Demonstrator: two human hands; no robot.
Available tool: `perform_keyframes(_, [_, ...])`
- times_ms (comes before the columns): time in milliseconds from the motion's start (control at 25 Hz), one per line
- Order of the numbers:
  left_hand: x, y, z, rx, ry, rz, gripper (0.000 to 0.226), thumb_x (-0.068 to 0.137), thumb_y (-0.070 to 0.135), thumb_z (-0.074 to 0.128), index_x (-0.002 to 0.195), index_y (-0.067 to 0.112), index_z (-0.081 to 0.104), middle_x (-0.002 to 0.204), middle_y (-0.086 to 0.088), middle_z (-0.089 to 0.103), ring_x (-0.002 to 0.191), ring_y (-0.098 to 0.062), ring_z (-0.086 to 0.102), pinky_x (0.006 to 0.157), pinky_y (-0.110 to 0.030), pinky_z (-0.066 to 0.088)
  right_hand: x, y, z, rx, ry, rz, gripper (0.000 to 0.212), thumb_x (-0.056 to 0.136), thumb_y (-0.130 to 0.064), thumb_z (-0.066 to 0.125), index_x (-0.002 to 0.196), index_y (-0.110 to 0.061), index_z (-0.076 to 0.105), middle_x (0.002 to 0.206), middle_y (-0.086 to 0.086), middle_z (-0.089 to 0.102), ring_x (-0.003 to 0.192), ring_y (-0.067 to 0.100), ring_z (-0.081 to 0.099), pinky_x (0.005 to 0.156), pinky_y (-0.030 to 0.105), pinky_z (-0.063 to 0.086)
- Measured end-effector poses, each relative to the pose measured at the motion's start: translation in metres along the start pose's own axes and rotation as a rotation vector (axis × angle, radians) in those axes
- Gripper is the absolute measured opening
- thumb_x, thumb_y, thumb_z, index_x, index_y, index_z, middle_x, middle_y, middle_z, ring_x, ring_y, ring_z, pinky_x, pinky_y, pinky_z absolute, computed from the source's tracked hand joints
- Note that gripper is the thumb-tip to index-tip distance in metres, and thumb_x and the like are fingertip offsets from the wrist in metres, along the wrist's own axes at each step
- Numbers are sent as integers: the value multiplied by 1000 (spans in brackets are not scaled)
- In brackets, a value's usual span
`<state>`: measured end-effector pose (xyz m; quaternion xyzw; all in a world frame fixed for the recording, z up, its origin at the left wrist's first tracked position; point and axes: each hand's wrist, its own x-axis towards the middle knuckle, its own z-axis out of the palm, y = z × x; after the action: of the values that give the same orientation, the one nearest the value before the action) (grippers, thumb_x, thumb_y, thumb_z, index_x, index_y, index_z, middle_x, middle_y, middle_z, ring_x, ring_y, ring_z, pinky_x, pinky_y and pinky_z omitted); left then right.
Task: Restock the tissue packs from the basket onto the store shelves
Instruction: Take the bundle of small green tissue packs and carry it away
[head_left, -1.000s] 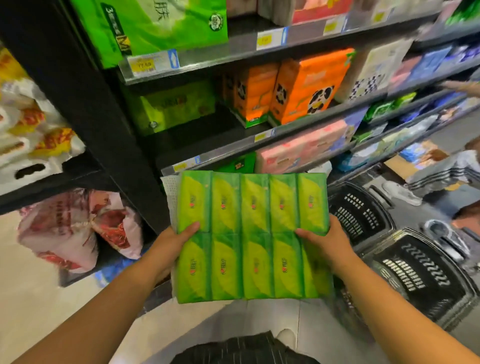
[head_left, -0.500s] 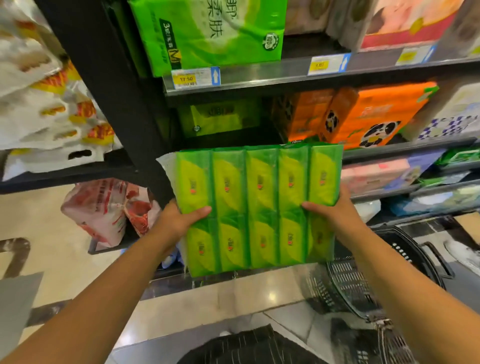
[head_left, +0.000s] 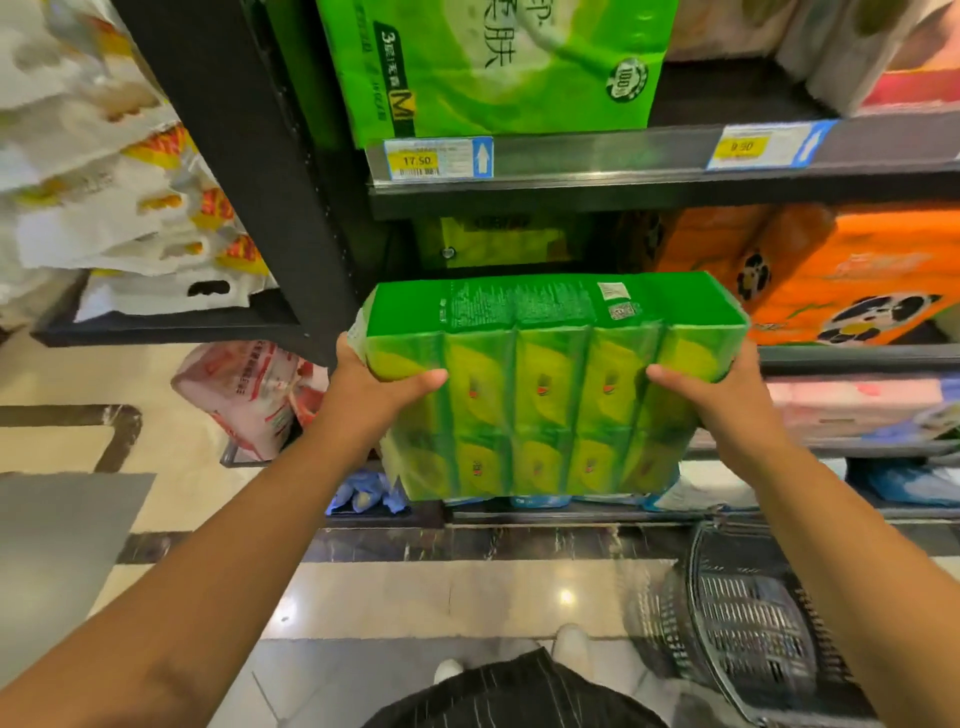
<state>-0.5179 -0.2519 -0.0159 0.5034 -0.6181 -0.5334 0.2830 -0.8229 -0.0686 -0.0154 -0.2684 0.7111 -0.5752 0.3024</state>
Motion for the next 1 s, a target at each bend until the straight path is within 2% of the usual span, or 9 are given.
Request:
perform_keyframes(120, [-6, 15, 5, -30, 8, 87, 109, 48, 39, 94, 141, 16, 41, 117, 3, 67, 104, -7, 65, 92, -34, 54, 23, -13, -18, -15, -197, -74, 104, 51, -35, 93, 137, -35, 34, 130, -1, 58, 120, 20, 56, 99, 50, 47])
perform_keyframes(200, [-11, 27, 13, -94, -5, 125, 96, 58, 20, 85, 142, 18, 40, 115, 5, 67, 101, -5, 65, 91, -30, 54, 33, -23, -30, -1, -343, -48, 101, 54, -39, 91, 139, -38, 37, 129, -4, 59, 120, 23, 55, 95, 53, 48])
perform_keyframes(360, [-24, 42, 23, -48, 20, 160, 89, 60, 25, 85, 136, 24, 39, 116, 11, 62, 100, 6, 61, 87, -19, 50, 42, -35, -33, 80, -360, -11, 97, 48, -59, 86, 132, -36, 43, 123, -6, 58, 113, 24, 58, 84, 51, 53])
perform_keyframes(480, [-33, 45, 24, -34, 81, 188, 82, 64, 45, 83, 132, 32, 40, 120, 14, 60, 108, 3, 58, 92, -23, 45, 43, -38, -30, 165, -307, -84, 84, 44, -65, 86, 118, -44, 53, 112, -13, 65, 105, 19, 63, 79, 46, 53])
perform_keyframes(600, [-37, 51, 28, -76, 183, 240, 56, 81, 32, 68, 131, 33, 42, 119, 14, 60, 107, 2, 59, 94, -24, 46, 45, -42, -32, 212, -301, -178, 82, 50, -61, 86, 121, -42, 51, 122, -4, 63, 115, 26, 59, 89, 51, 49])
perform_keyframes(720, [-37, 54, 30, -24, 223, 335, 56, 85, 24, 67, 131, 37, 38, 122, 15, 57, 109, 6, 57, 89, -13, 46, 44, -49, -35, 183, -335, -281, 80, 59, -61, 83, 127, -46, 45, 129, -2, 57, 122, 27, 56, 100, 53, 44])
perform_keyframes(840, [-37, 53, 32, 28, 240, 422, 64, 84, 20, 70, 135, 33, 32, 122, 18, 53, 109, 10, 54, 86, -7, 43, 42, -50, -38, 97, -297, -377, 68, 72, -49, 78, 128, -52, 39, 128, -5, 55, 121, 20, 55, 98, 41, 47])
perform_keyframes(920, [-36, 51, 36, 50, 254, 471, 70, 84, 11, 71, 140, 20, 29, 122, 19, 50, 108, 13, 53, 86, -4, 41, 36, -47, -36, 36, -241, -412, 64, 83, -28, 69, 130, -50, 31, 122, -13, 53, 112, 3, 57, 89, 21, 48])
perform_keyframes(1000, [-33, 48, 38, 64, 270, 522, 77, 80, 13, 72, 141, 15, 26, 124, 19, 47, 109, 16, 51, 87, -4, 41, 34, -41, -34, 3, -204, -464, 70, 84, -17, 70, 130, -44, 26, 120, -17, 49, 105, -9, 54, 83, 8, 45])
